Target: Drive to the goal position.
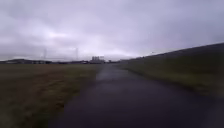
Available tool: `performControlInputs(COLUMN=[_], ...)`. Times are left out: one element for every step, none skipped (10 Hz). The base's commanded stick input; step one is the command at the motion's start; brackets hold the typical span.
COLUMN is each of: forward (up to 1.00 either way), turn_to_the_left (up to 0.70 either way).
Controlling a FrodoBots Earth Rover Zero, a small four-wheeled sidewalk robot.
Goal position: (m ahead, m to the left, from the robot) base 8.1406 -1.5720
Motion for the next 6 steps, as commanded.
performControlInputs(forward=[1.0, 1.0, 1.0, 1.0, 1.0, 1.0], turn_to_the_left=[0.0, 0.0, 0.0, 0.0, 0.0, 0.0])
